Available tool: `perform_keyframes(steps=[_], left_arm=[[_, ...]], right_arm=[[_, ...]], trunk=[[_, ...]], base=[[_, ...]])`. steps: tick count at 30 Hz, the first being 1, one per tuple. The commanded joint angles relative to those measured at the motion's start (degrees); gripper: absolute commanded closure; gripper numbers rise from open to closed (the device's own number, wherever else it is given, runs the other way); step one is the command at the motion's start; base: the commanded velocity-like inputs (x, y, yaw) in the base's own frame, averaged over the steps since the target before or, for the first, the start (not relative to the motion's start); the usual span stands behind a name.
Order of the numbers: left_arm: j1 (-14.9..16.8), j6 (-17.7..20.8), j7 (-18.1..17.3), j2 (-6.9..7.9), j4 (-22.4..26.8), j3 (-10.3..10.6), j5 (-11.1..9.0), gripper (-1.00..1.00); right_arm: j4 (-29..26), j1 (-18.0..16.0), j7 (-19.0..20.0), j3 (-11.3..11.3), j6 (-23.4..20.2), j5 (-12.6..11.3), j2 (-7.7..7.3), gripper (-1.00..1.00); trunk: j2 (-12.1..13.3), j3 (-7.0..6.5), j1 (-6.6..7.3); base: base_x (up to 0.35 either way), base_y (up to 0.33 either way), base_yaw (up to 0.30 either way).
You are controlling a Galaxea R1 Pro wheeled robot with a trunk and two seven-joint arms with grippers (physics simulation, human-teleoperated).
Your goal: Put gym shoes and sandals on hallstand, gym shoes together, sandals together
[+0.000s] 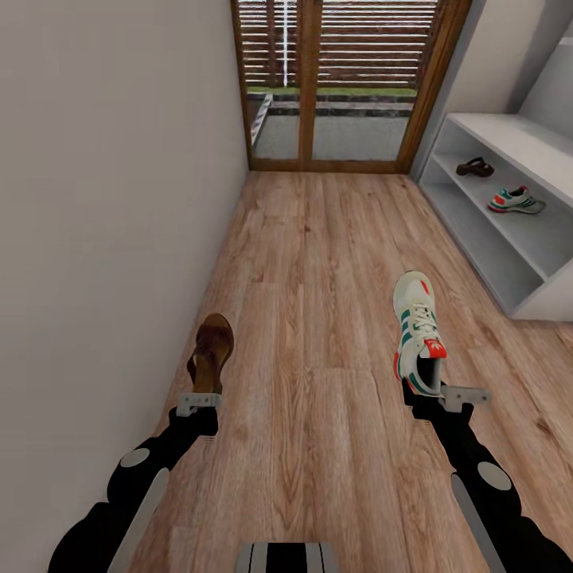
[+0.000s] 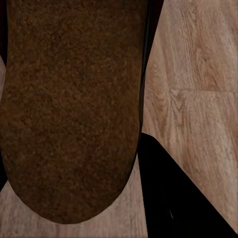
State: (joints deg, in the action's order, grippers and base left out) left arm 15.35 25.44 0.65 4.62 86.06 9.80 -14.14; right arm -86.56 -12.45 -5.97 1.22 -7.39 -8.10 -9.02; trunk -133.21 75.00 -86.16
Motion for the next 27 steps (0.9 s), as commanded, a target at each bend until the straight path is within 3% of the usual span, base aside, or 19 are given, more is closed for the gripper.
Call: perform_keyframes(steps=[1, 27], left_arm=[[0.0, 0.3, 0.0, 0.04, 0.1, 0.0, -0.1, 1.00], [0.0, 0.3, 0.0, 0.04, 0.1, 0.0, -0.1, 1.00]], right_arm=[[-0.1, 0.0, -0.3, -0.1, -0.3, -0.5, -0.03, 1.00], [-0.1, 0.0, -0.3, -0.1, -0.3, -0.5, -0.04, 1.00]], trunk=[[0.0, 0.04, -0.03], [0.0, 0.04, -0.03]], base=[[0.333, 0.000, 0.000], [0.333, 0.000, 0.000]])
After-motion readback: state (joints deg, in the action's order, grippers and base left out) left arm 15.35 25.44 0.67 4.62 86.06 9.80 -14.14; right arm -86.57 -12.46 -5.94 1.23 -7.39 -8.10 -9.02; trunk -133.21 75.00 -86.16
